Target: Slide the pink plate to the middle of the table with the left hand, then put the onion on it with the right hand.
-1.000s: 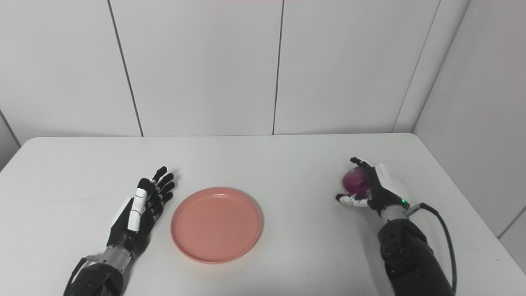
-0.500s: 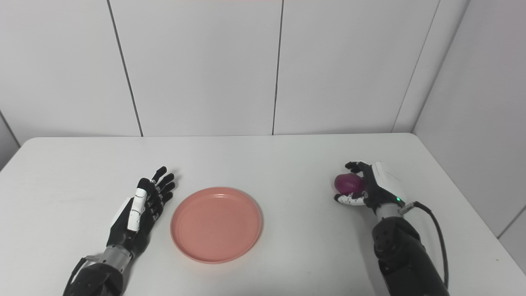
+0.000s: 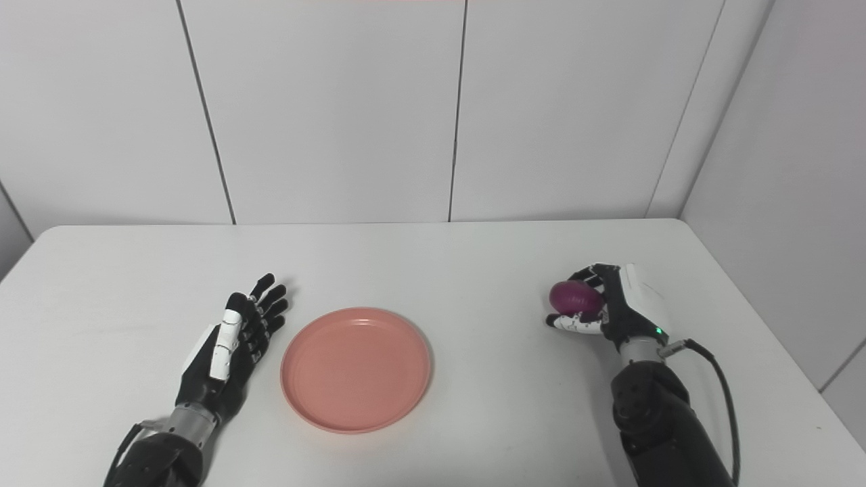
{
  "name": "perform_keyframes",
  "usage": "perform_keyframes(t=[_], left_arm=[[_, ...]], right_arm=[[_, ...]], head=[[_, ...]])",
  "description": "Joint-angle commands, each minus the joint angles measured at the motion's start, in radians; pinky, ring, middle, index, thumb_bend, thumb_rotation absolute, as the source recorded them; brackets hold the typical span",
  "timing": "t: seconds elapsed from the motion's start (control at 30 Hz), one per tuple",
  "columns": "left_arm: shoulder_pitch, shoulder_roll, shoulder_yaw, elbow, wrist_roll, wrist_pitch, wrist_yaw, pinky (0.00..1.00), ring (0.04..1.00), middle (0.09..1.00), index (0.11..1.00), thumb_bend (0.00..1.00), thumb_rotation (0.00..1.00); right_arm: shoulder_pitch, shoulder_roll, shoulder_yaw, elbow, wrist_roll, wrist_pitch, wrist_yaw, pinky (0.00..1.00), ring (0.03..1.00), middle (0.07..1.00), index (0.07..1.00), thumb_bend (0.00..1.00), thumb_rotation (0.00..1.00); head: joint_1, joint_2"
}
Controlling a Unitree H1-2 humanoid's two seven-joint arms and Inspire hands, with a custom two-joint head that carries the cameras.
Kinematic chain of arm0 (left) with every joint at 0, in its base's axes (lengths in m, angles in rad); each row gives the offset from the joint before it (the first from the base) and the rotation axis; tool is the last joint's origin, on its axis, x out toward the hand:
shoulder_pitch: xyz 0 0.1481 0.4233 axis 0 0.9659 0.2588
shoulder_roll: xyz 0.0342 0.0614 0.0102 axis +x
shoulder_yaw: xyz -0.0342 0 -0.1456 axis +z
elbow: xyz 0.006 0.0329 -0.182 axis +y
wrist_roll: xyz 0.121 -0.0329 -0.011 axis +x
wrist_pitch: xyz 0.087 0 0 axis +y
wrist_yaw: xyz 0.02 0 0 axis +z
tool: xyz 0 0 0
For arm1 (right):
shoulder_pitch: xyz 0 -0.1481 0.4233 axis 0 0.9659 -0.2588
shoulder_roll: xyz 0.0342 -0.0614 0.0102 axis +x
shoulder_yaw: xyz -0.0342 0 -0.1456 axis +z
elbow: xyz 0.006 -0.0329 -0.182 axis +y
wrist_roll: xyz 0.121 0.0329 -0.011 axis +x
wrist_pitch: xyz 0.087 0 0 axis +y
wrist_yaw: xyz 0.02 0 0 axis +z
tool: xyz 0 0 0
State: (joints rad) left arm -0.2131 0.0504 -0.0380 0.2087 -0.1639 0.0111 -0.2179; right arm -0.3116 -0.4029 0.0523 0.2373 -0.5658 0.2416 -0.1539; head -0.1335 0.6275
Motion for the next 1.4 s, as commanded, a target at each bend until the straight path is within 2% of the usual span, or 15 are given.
perform_keyframes(t=[0.0,0.07,0.13,0.2,0.33,0.5,0.57,0.73,0.9,1.07,1.1,1.2,1.23,1.27,1.37], left_arm=[[-0.004,-0.008,-0.001,0.006,-0.001,-0.025,-0.005,0.98,0.971,0.968,0.969,0.74,1.00],[-0.003,-0.008,-0.002,0.006,0.001,-0.025,-0.004,0.98,0.970,0.968,0.968,0.75,1.00],[-0.003,-0.010,-0.003,0.010,0.002,-0.030,-0.004,0.99,0.970,0.966,0.966,0.75,1.00],[-0.003,-0.011,-0.004,0.007,0.004,-0.029,-0.003,0.99,0.971,0.966,0.965,0.75,1.00],[-0.004,-0.015,-0.008,0.007,0.010,-0.034,0.002,0.99,0.972,0.965,0.965,0.74,1.00],[-0.005,-0.023,-0.008,0.009,0.012,-0.036,0.008,0.99,0.966,0.962,0.958,0.74,1.00],[-0.006,-0.030,-0.008,0.004,0.015,-0.033,0.015,0.98,0.964,0.960,0.956,0.74,0.99],[-0.010,-0.051,-0.006,0.017,0.043,-0.047,0.046,0.95,0.945,0.944,0.940,0.73,0.98],[-0.011,-0.067,-0.006,0.012,0.054,-0.051,0.062,0.95,0.944,0.941,0.932,0.71,0.97],[-0.011,-0.069,-0.012,0.015,0.065,-0.055,0.062,0.97,0.950,0.945,0.939,0.72,0.99],[-0.010,-0.071,-0.011,0.013,0.066,-0.054,0.065,0.97,0.948,0.944,0.938,0.72,1.00],[-0.009,-0.077,-0.013,0.009,0.080,-0.053,0.075,0.96,0.944,0.941,0.934,0.72,1.00],[-0.009,-0.077,-0.014,0.008,0.086,-0.054,0.079,0.95,0.942,0.938,0.932,0.72,1.00],[-0.010,-0.079,-0.014,0.010,0.088,-0.054,0.080,0.95,0.942,0.938,0.931,0.72,1.00],[-0.011,-0.083,-0.012,0.007,0.086,-0.048,0.082,0.95,0.938,0.932,0.926,0.73,0.99]], right_arm=[[-0.030,-0.010,-0.015,-0.034,0.002,-0.049,-0.036,0.23,0.318,0.447,0.502,0.52,0.00],[-0.026,-0.008,-0.019,-0.040,0.008,-0.056,-0.047,0.23,0.316,0.469,0.491,0.53,0.00],[-0.021,-0.005,-0.019,-0.052,0.005,-0.092,-0.082,0.22,0.311,0.475,0.488,0.53,0.00],[-0.018,-0.002,-0.019,-0.062,0.002,-0.119,-0.105,0.23,0.316,0.415,0.519,0.52,0.00],[-0.008,0.018,-0.012,-0.124,-0.004,-0.155,-0.130,0.26,0.356,0.421,0.527,0.52,0.00],[0.000,0.046,0.005,-0.170,0.037,-0.200,-0.093,0.38,0.405,0.491,0.532,0.51,0.00],[0.005,0.058,0.023,-0.187,0.041,-0.217,-0.082,0.39,0.408,0.491,0.535,0.51,0.00],[0.016,0.073,0.062,-0.201,0.079,-0.284,-0.038,0.37,0.401,0.491,0.544,0.51,0.00],[0.025,0.120,0.102,-0.272,0.093,-0.277,0.025,0.32,0.381,0.472,0.550,0.51,0.00],[0.009,0.155,0.144,-0.304,0.079,-0.299,0.062,0.36,0.394,0.478,0.544,0.51,0.00],[0.003,0.166,0.156,-0.306,0.072,-0.298,0.069,0.31,0.377,0.470,0.548,0.51,0.00],[-0.013,0.194,0.186,-0.296,0.074,-0.304,0.094,0.28,0.363,0.463,0.551,0.51,0.00],[-0.017,0.200,0.192,-0.289,0.075,-0.311,0.099,0.34,0.391,0.475,0.541,0.51,0.00],[-0.021,0.207,0.206,-0.285,0.050,-0.302,0.100,0.36,0.397,0.478,0.539,0.51,0.00],[-0.028,0.219,0.234,-0.273,0.009,-0.295,0.105,0.32,0.387,0.492,0.537,0.51,0.00]], head=[[0.000,0.000],[0.002,-0.003],[0.003,-0.002],[0.004,-0.002],[0.013,-0.006],[0.030,-0.007],[0.047,-0.014],[0.067,-0.018],[0.089,-0.023],[0.112,-0.025],[0.114,-0.025],[0.121,-0.023],[0.121,-0.023],[0.123,-0.023],[0.125,-0.023]])
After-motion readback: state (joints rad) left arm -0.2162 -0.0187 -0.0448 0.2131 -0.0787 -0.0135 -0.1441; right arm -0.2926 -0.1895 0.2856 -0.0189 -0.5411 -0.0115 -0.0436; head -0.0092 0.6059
